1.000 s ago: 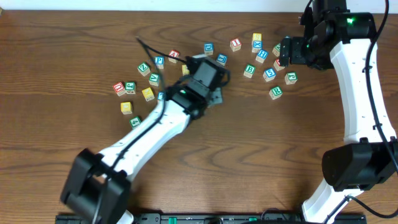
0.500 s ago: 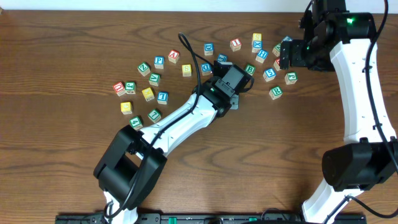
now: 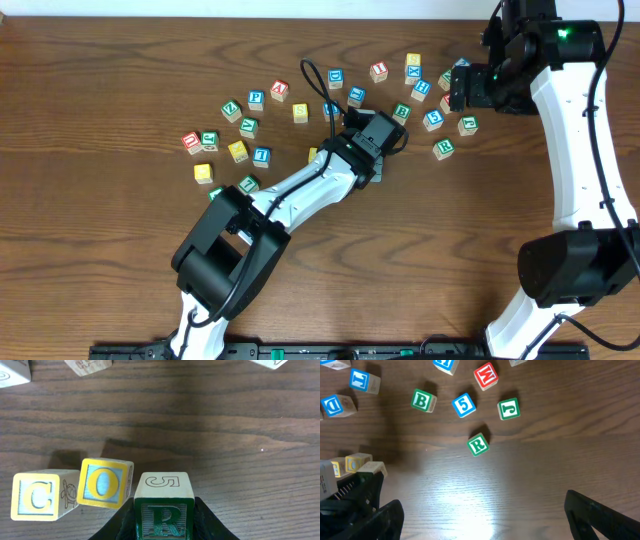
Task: Spell out CORL
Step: 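Carry the R block and lower it right of the O block, then open the left gripper and retract the left arm to the upper left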
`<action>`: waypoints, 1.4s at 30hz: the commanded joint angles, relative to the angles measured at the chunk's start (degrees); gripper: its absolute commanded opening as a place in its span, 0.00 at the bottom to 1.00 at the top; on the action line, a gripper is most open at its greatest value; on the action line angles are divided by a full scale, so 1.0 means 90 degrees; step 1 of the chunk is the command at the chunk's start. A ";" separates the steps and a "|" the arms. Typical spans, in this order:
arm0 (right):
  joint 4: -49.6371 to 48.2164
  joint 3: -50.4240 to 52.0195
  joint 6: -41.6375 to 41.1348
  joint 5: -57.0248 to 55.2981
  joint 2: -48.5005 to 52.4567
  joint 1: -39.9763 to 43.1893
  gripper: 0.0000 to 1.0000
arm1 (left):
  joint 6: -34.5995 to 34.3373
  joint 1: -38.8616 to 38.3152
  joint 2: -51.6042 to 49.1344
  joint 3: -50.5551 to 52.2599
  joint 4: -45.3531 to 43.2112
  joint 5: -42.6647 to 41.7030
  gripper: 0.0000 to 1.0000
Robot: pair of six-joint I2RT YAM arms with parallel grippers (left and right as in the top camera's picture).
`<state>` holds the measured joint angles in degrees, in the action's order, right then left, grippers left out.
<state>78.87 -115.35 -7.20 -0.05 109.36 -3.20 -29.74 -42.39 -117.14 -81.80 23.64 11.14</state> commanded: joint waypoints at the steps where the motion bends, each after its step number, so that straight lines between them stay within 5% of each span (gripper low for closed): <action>1: 0.0024 -0.0002 -0.0049 -0.0102 0.0017 -0.0024 0.97 | 0.0085 0.0034 -0.0092 -0.0187 -0.0075 0.0148 0.25; 17: 0.0027 -0.0002 -0.0046 -0.0104 0.0017 -0.0024 0.97 | 0.0061 0.0034 -0.0219 -0.0187 -0.0100 0.0151 0.26; 20: 0.0027 -0.0002 -0.0046 -0.0104 0.0017 -0.0024 0.98 | 0.0061 0.0034 -0.0219 -0.0187 -0.0097 0.0151 0.38; 31: 0.0024 -0.0002 -0.0046 -0.0124 0.0017 -0.0024 0.98 | 0.0066 0.0056 -0.0182 -0.0192 -0.0216 0.0153 0.42; 42: -0.0104 -0.0002 -0.0163 -0.0097 0.0017 -0.0022 0.98 | 0.0063 0.0612 0.2021 -0.0206 0.0981 0.0151 0.42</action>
<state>78.28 -115.35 -7.25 -0.43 109.36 -3.20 -29.71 -38.98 -108.92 -81.80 28.97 11.35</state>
